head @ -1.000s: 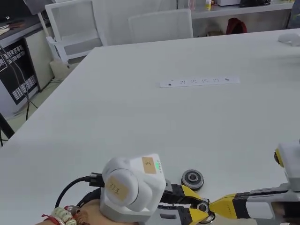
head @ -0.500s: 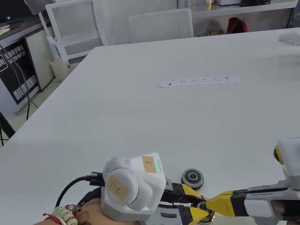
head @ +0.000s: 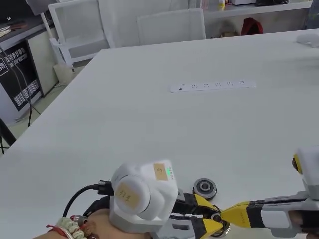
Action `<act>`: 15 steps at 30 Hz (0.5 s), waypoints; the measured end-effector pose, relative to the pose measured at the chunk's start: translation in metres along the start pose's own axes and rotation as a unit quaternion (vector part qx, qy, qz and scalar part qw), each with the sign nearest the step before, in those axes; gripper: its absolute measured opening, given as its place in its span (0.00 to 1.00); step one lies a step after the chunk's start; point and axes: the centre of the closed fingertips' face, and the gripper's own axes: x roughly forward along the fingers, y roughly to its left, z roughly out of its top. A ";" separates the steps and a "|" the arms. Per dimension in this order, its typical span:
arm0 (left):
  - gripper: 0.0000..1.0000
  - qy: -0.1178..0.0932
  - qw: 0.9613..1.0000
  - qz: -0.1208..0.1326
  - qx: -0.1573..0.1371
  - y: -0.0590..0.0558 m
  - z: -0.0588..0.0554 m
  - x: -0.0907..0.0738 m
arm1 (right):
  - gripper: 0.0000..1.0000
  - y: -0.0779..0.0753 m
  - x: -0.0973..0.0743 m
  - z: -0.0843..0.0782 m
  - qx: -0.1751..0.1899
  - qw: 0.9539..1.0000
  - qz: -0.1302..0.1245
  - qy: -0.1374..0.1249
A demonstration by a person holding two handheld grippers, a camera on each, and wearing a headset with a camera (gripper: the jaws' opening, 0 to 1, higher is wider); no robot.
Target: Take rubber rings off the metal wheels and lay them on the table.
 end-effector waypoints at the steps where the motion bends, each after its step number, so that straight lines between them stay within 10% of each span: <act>1: 0.15 0.002 1.000 0.000 0.000 0.000 0.000 0.000 | 0.00 0.000 0.000 0.000 -0.002 1.000 -0.002 0.000; 15: 0.23 0.003 1.000 -0.027 0.007 -0.013 0.018 -0.004 | 0.00 -0.001 -0.008 0.003 0.004 1.000 -0.011 -0.010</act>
